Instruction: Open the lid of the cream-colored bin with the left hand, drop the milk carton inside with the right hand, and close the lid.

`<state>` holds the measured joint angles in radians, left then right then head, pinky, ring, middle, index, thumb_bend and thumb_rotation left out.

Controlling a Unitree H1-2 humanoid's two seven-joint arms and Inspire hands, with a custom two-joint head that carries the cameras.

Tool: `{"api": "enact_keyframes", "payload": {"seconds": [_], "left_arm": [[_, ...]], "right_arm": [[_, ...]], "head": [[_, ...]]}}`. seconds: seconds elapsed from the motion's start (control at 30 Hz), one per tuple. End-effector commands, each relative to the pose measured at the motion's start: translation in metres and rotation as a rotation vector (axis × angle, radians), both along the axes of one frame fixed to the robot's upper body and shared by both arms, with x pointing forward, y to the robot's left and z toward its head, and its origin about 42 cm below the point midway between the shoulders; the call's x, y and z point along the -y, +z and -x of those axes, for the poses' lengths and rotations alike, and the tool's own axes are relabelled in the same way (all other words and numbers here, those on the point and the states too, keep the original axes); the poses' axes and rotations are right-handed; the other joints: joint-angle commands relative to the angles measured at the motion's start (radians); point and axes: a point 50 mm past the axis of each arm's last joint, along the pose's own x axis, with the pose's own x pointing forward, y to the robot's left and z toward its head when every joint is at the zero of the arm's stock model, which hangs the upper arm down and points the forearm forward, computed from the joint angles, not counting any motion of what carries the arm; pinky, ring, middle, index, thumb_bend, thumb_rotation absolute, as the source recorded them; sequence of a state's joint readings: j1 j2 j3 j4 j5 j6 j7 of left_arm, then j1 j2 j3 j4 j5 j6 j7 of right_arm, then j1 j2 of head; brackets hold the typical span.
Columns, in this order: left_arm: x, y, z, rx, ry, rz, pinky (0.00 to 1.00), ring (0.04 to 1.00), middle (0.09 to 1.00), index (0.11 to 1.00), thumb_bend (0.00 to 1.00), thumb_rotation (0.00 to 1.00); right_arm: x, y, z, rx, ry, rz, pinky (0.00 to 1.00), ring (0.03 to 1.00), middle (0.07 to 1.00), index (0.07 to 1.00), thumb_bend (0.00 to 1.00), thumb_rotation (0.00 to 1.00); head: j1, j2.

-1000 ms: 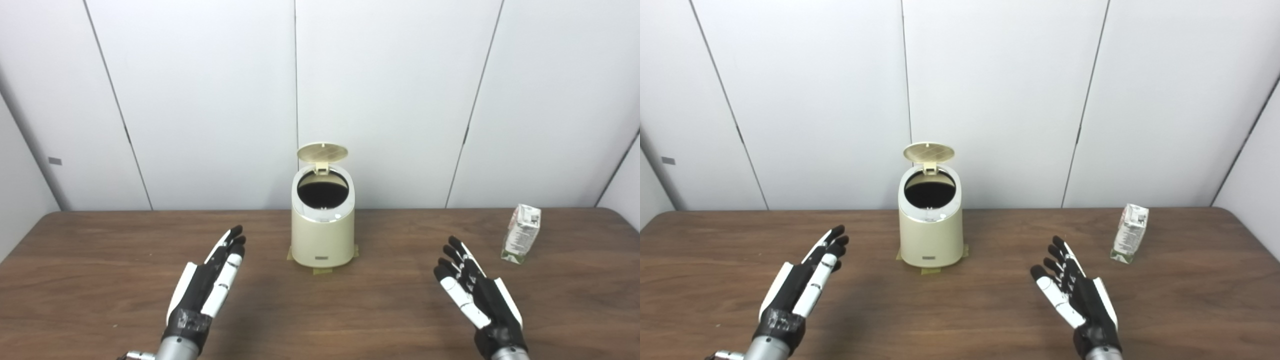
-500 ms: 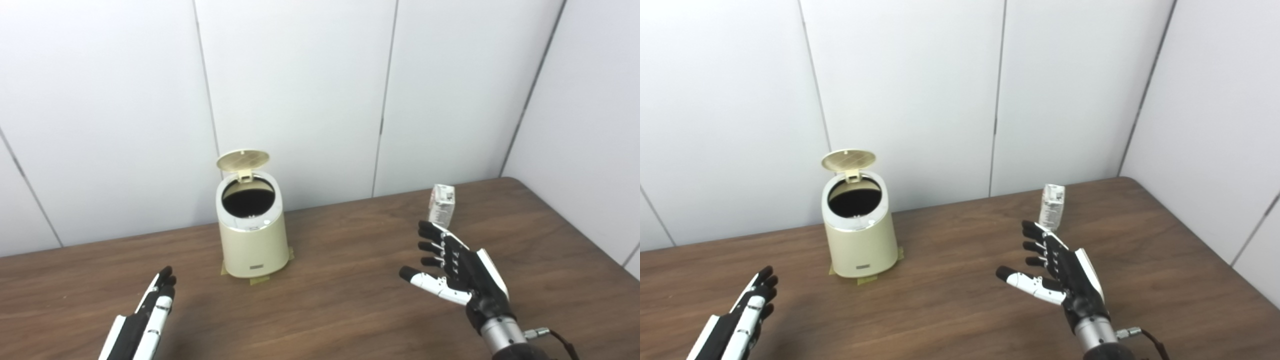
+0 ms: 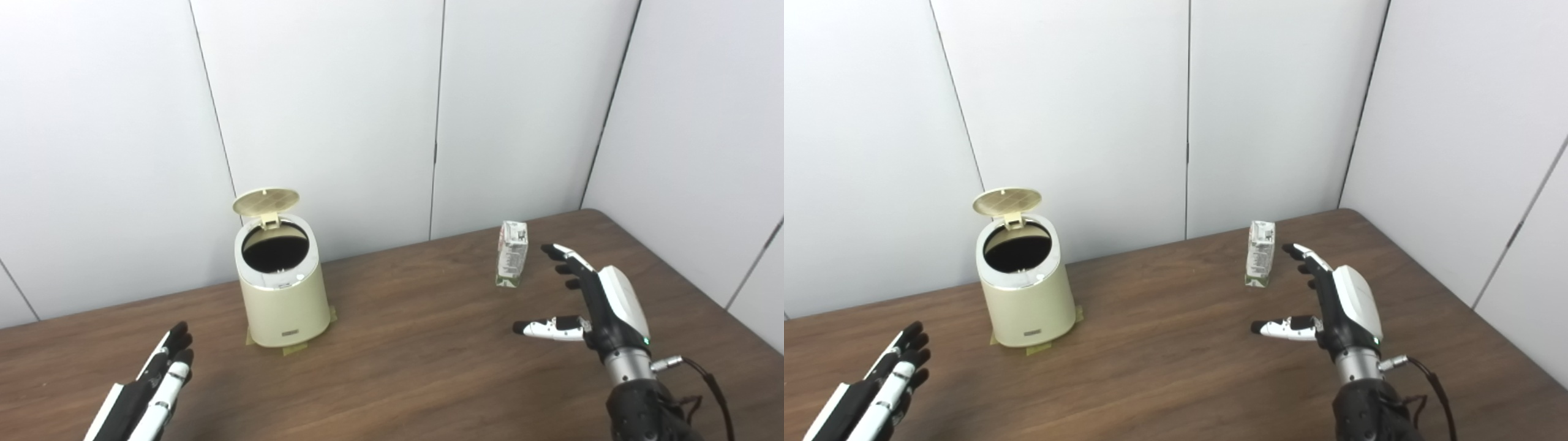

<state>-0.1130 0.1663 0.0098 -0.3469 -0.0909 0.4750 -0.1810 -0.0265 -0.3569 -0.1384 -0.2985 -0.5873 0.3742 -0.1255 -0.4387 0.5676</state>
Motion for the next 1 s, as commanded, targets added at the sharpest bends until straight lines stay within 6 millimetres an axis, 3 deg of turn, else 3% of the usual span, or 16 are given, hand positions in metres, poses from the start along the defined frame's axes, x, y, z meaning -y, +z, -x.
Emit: {"api": "enact_keyframes", "payload": {"seconds": [0.0,0.13,0.3,0.47,0.7,0.9,0.97], "left_arm": [[-0.002,0.02,-0.01,0.069,-0.011,-0.002,1.0,1.0,0.999,1.0,0.19,0.67],[-0.007,0.023,-0.012,0.073,-0.01,-0.024,1.0,1.0,1.0,1.0,0.16,0.67],[-0.012,0.025,-0.011,0.076,-0.022,-0.059,1.0,1.0,1.0,1.0,0.16,0.54],[-0.017,0.031,-0.01,0.095,-0.021,-0.091,1.0,1.0,1.0,1.0,0.13,0.52],[-0.023,0.037,-0.006,0.109,-0.023,-0.117,1.0,1.0,1.0,1.0,0.11,0.33],[-0.025,0.039,-0.004,0.111,-0.022,-0.137,1.0,1.0,1.0,1.0,0.11,0.28],[-0.023,0.04,-0.004,0.112,-0.03,-0.142,1.0,1.0,1.0,1.0,0.11,0.22]], "right_arm": [[0.008,0.026,-0.015,0.096,-0.005,0.094,0.69,0.792,0.83,0.822,0.89,0.15],[0.021,0.028,-0.033,0.101,-0.011,0.103,0.69,0.77,0.803,0.813,0.91,0.16],[0.034,0.035,-0.056,0.073,-0.028,0.104,0.71,0.794,0.823,0.838,0.92,0.14],[0.04,0.045,-0.074,0.042,-0.05,0.113,0.7,0.802,0.835,0.855,0.91,0.1],[0.053,0.053,-0.104,-0.011,-0.048,0.193,0.7,0.802,0.846,0.866,0.91,0.12],[0.057,0.059,-0.12,-0.061,-0.048,0.254,0.7,0.814,0.863,0.88,0.89,0.14],[0.057,0.059,-0.123,-0.076,-0.052,0.28,0.71,0.824,0.87,0.88,0.89,0.15]], "head": [[-0.002,0.0],[-0.005,0.001],[-0.005,0.002],[-0.002,0.002],[0.001,0.008],[0.001,0.014],[0.003,0.016]]}}
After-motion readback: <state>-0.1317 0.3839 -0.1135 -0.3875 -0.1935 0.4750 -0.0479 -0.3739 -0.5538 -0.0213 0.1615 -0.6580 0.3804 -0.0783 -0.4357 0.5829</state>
